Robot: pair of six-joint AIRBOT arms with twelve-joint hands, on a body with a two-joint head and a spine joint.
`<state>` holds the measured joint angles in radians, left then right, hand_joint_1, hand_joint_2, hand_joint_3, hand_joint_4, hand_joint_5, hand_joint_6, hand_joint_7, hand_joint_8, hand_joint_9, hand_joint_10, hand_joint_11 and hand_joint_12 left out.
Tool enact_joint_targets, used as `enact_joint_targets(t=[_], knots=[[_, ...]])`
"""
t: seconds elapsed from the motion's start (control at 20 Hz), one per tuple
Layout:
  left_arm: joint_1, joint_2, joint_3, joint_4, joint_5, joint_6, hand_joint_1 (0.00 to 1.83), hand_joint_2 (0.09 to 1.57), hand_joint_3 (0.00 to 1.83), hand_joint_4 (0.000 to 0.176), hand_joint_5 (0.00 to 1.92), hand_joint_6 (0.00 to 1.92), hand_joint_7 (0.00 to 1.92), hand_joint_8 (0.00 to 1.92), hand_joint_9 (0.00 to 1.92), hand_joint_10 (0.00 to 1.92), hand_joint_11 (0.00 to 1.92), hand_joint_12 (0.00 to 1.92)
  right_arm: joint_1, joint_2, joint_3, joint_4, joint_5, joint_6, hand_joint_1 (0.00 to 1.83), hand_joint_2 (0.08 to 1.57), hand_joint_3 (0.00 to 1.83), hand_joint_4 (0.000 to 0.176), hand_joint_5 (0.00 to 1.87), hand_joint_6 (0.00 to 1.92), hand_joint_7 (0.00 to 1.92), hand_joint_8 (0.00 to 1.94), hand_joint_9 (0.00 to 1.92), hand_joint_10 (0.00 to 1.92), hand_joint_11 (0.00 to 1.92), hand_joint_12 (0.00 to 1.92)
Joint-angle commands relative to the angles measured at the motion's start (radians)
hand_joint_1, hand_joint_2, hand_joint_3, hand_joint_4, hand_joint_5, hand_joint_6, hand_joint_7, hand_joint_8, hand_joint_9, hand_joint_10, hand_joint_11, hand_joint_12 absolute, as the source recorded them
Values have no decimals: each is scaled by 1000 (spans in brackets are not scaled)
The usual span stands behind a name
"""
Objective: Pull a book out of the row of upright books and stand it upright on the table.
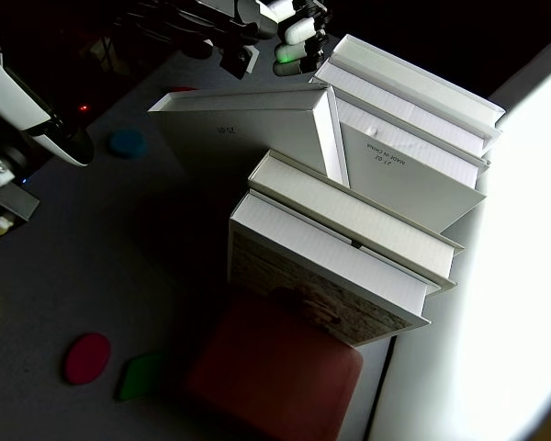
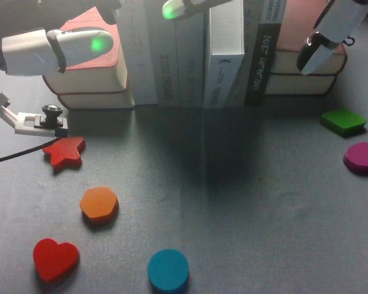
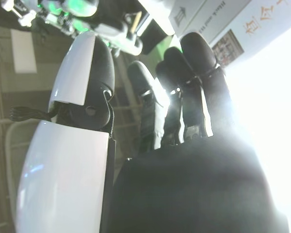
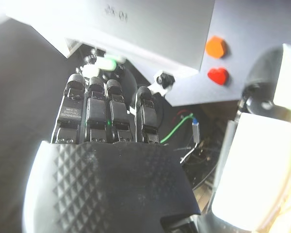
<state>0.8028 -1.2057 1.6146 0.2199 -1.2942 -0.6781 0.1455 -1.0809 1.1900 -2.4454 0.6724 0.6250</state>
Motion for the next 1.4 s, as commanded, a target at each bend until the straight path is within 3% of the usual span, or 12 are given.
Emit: enact_joint_targets(t=[0.0, 0.2, 0.3, 0.35, 0.45, 0.55, 0.65, 0.7, 0.75, 0.85, 1.05, 1.35], knots=[[-16, -4, 5, -52, -104, -9, 1297, 1204, 14, 0, 291, 987, 64, 1241, 170, 1517, 215, 1701, 14, -4, 5, 14, -87, -4, 799, 689, 0, 152, 91, 21, 0, 0, 0, 0, 0, 0], [-20, -6, 6, -46, -106, -9, 1298, 1182, 15, 0, 278, 1028, 78, 1267, 198, 1549, 264, 1706, -7, -37, 40, -5, -100, -3, 802, 653, 29, 176, 37, 11, 0, 0, 0, 0, 2, 367], [-22, -6, 6, -46, -106, -9, 1292, 1177, 17, 0, 274, 1007, 59, 1242, 209, 1513, 246, 1681, -13, -44, 49, -9, -103, 2, 791, 664, 22, 176, 54, 7, 0, 0, 0, 0, 0, 14], [-22, -6, 6, -45, -106, -9, 1274, 1195, 30, 0, 256, 1034, 56, 1219, 213, 1475, 257, 1644, -13, -45, 50, -14, -103, 7, 784, 673, 24, 120, 86, 19, 0, 0, 0, 0, 0, 2], [-22, -6, 7, -45, -105, -9, 1251, 1192, 40, 0, 254, 1003, 41, 1203, 194, 1449, 247, 1650, -14, -47, 51, -28, -107, 8, 820, 679, 23, 145, 112, 24, 28, 9, 0, 0, 2, 1], [-23, -6, 8, -45, -106, -9, 1281, 1177, 46, 0, 275, 983, 60, 1183, 206, 1422, 255, 1600, -16, -53, 57, -31, -109, 10, 992, 804, 4, 23, 396, 22, 281, 20, 273, 40, 0, 863], [-27, -6, 8, -45, -107, -9, 1254, 1186, 59, 0, 256, 966, 31, 1171, 178, 1430, 202, 1595, -16, -58, 64, -32, -109, 27, 1115, 917, 18, 0, 731, 90, 747, 72, 733, 190, 248, 1307], [-27, -6, 8, -44, -107, -9, 1229, 1182, 60, 0, 264, 967, 34, 1169, 196, 1436, 218, 1611, -16, -59, 65, -35, -109, 30, 1221, 1029, 13, 0, 945, 751, 1107, 534, 986, 442, 446, 1547], [-28, -6, 7, -44, -108, -9, 1233, 1181, 66, 0, 274, 965, 27, 1170, 193, 1444, 201, 1629, -16, -60, 69, -35, -109, 35, 1356, 1056, 0, 0, 1008, 834, 1211, 541, 965, 985, 464, 1619], [-28, -8, 7, -44, -108, -9, 1230, 1180, 109, 0, 220, 999, 10, 1149, 174, 1417, 186, 1606, -16, -61, 71, -35, -109, 42, 1389, 1068, 2, 0, 1084, 667, 1156, 775, 896, 1249, 550, 1738], [-29, -10, 8, -44, -110, -9, 1259, 1036, 396, 0, 215, 1080, 0, 1278, 177, 1533, 188, 1681, -16, -64, 70, -28, -109, 43, 1385, 1068, 1, 0, 1052, 899, 1151, 623, 932, 1169, 559, 1508], [-30, -12, 7, -42, -111, -9, 1325, 872, 737, 0, 244, 1071, 16, 1310, 206, 1566, 223, 1683, -16, -64, 70, -10, -109, 43, 1245, 1074, 2, 0, 1082, 781, 1059, 972, 802, 1297, 523, 1849]])
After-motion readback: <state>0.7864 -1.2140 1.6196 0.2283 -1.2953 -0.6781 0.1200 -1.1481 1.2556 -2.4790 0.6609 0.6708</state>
